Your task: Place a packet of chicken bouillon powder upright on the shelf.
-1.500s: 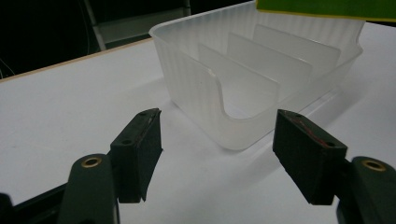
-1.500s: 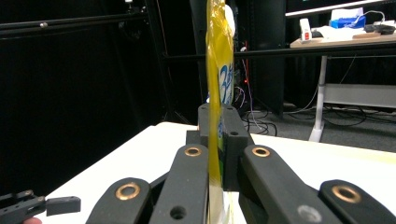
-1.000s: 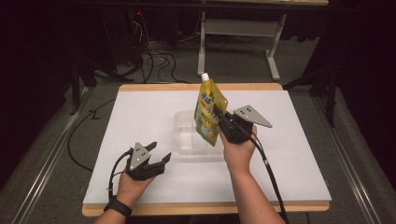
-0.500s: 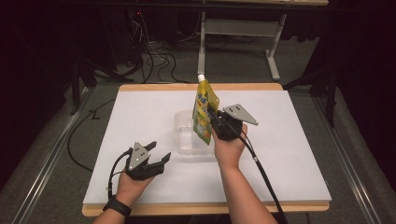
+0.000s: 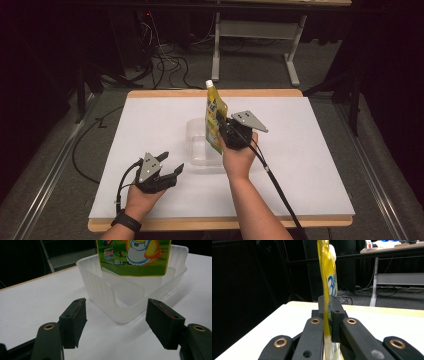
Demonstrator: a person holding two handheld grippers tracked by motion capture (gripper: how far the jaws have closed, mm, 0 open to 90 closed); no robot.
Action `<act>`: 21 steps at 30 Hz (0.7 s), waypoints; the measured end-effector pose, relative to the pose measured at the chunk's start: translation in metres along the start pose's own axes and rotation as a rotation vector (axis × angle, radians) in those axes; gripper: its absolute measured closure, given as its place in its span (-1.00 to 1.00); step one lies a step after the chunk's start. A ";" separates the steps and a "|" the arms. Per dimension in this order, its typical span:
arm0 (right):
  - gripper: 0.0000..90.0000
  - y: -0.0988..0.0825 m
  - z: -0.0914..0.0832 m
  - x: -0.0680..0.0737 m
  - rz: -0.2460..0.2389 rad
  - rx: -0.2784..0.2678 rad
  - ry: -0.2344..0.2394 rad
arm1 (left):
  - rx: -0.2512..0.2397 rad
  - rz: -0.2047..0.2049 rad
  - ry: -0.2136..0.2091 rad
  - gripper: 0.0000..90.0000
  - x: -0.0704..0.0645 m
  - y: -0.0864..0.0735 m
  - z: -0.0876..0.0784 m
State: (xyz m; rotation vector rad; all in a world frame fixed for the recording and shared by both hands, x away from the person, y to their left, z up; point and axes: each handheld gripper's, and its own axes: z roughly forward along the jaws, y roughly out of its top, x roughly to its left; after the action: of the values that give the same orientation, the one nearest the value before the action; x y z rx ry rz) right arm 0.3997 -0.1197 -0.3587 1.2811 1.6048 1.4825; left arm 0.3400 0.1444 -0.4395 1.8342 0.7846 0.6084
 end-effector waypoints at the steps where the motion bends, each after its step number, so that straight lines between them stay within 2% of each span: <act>1: 1.00 -0.001 0.001 0.001 -0.003 -0.001 -0.003 | 0.001 0.001 -0.002 -0.26 0.000 0.000 0.000; 12: 1.00 -0.013 0.003 -0.004 -0.017 -0.019 0.013 | 0.001 0.000 -0.006 -0.26 -0.001 0.000 0.000; 21: 1.00 -0.023 0.002 -0.008 -0.001 -0.023 0.026 | 0.007 0.007 -0.010 -0.25 -0.003 0.000 0.002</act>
State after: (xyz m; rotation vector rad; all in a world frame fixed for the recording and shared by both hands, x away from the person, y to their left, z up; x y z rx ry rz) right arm 0.3986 -0.1241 -0.3828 1.2531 1.6006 1.5186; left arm 0.3397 0.1409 -0.4407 1.8456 0.7746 0.6019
